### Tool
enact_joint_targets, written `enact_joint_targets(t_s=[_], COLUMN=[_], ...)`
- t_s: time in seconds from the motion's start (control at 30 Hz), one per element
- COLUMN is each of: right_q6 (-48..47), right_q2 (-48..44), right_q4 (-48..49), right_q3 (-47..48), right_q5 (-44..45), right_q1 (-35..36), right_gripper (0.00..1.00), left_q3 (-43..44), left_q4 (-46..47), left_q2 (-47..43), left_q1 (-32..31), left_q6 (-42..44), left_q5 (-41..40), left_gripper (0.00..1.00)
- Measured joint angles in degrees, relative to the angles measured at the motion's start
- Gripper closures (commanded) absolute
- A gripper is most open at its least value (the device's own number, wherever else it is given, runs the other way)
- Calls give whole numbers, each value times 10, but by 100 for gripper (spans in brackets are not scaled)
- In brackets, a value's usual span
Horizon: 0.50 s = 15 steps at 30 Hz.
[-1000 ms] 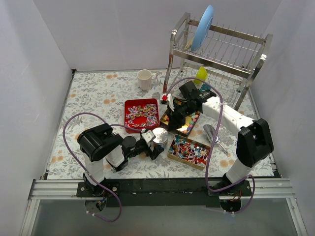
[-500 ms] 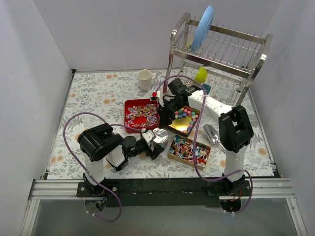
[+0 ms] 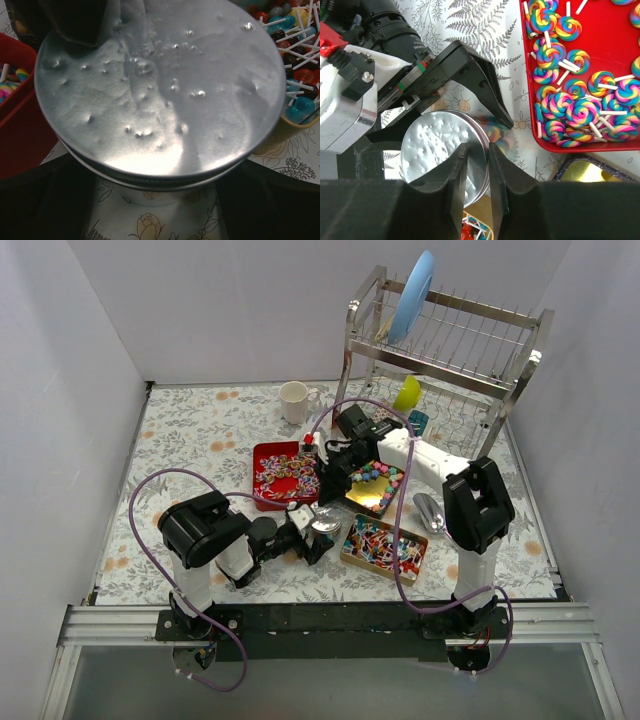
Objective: Pack the candies
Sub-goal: Screw the bottle lid onto the packing bottle.
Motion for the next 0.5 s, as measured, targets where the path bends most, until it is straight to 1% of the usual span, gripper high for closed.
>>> enact_joint_targets(t_s=[0.3, 0.5], right_q6=[-21, -30], right_q2=[-61, -107], right_q4=[38, 67], right_q3=[-77, -131], right_q5=[16, 37], right_q1=[-2, -4], right_gripper=[72, 70], left_q3=[7, 11], left_q4=[-4, -4], left_q2=[3, 7], left_q1=[-7, -10], left_q6=[2, 2], left_q5=[1, 10], left_gripper=[100, 100])
